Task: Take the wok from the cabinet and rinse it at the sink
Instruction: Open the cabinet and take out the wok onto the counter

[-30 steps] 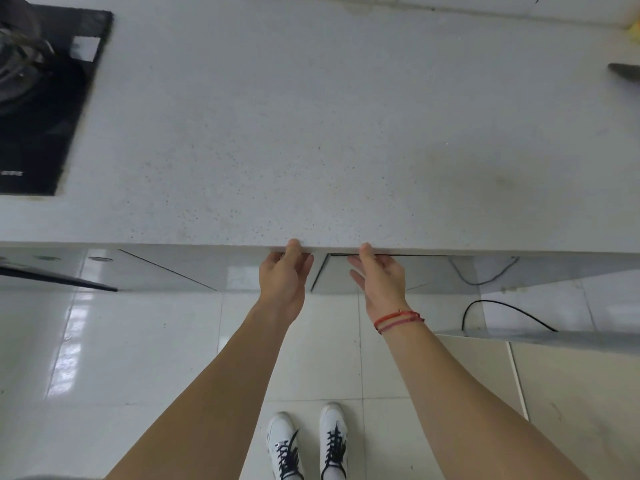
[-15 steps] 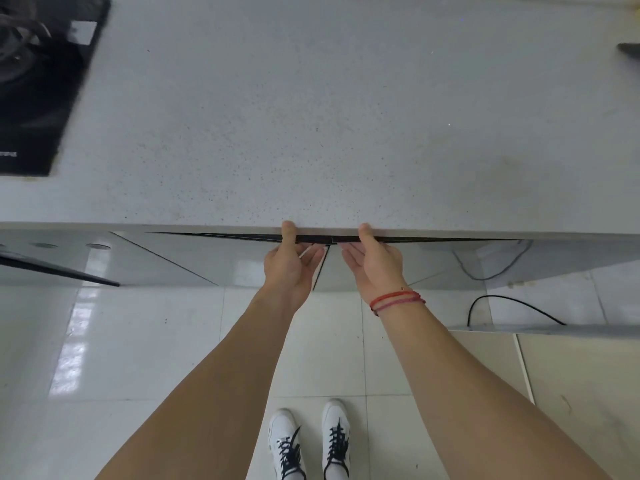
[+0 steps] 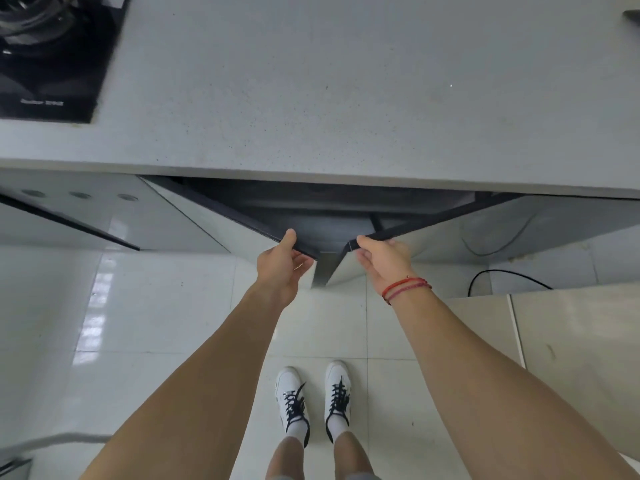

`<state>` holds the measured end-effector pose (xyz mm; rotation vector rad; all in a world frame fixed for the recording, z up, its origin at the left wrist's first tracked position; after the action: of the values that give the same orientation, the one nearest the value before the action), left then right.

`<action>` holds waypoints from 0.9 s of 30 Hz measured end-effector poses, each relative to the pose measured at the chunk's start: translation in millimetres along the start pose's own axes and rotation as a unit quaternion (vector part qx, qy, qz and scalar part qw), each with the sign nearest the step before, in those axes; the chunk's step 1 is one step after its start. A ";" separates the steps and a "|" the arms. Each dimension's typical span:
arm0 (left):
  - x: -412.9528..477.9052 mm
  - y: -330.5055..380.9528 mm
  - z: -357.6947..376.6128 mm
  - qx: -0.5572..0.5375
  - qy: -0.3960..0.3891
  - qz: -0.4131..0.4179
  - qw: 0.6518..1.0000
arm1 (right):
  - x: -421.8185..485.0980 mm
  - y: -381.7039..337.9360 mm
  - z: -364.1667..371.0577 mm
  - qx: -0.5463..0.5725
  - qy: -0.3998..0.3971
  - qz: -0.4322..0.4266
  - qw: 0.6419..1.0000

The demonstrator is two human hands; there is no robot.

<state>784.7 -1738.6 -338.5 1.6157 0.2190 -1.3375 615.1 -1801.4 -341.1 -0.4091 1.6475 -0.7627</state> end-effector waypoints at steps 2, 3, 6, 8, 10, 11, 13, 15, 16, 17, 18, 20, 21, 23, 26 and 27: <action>-6.2 -6.1 -15.4 0.013 0.010 0.002 1.000 | -4.9 10.5 -13.2 -0.030 0.003 -0.018 0.999; -9.6 -9.3 -23.6 0.019 0.016 0.005 1.000 | -7.6 15.6 -20.5 -0.043 0.007 -0.023 0.999; -20.2 -18.9 -48.5 0.042 0.019 0.014 0.999 | -15.8 29.4 -43.2 -0.074 0.026 -0.025 0.997; -27.9 -22.9 -63.7 0.057 0.020 0.030 0.998 | -22.1 35.4 -57.4 -0.100 0.038 -0.026 0.994; -37.7 -24.6 -76.7 0.063 0.033 0.039 0.997 | -27.6 39.2 -71.2 -0.126 0.050 -0.029 0.990; -42.1 -25.1 -82.9 0.065 0.046 0.042 0.996 | -30.6 40.7 -78.2 -0.139 0.055 -0.029 0.988; -48.3 -25.9 -96.7 0.075 0.073 0.048 0.993 | -36.4 44.0 -92.2 -0.163 0.061 -0.031 0.984; -50.4 -26.3 -114.3 0.093 0.106 0.053 0.989 | -42.7 45.3 -105.6 -0.183 0.068 -0.038 0.980; -51.1 -26.3 -124.2 0.103 0.120 0.053 0.986 | -43.9 46.6 -112.8 -0.192 0.071 -0.042 0.978; -51.8 -26.3 -134.7 0.113 0.133 0.054 0.983 | -45.8 47.8 -120.1 -0.203 0.072 -0.042 0.976; -52.2 -25.8 -144.9 0.124 0.146 0.057 0.980 | -46.3 49.9 -127.8 -0.211 0.075 -0.043 0.974; -56.7 -22.8 -163.3 0.147 0.174 0.068 0.971 | -48.9 52.7 -143.3 -0.232 0.087 -0.050 0.968; -59.5 -20.7 -172.2 0.160 0.185 0.075 0.967 | -50.8 53.6 -151.0 -0.243 0.097 -0.056 0.964; -61.8 -17.2 -193.9 0.185 0.207 0.085 0.957 | -54.1 55.4 -167.2 -0.263 0.119 -0.069 0.955; -60.8 -9.5 -227.1 0.229 0.236 0.090 0.940 | -58.2 57.4 -193.7 -0.310 0.142 -0.083 0.937; -61.5 -6.7 -235.9 0.246 0.245 0.093 0.933 | -59.9 57.3 -202.6 -0.324 0.151 -0.085 0.930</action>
<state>909.5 -1530.5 -314.3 2.3235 0.0193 -0.8579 441.4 -1669.7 -321.9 -0.9483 2.1668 -0.3936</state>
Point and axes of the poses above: each hand's wrist, its own x-axis towards the middle knuckle, its own z-axis out of the palm, y = z × x, the point moved 2 cm from there along x, towards the middle knuckle, and after that the axes turned 6 degrees about y, right-handed, at the moved point
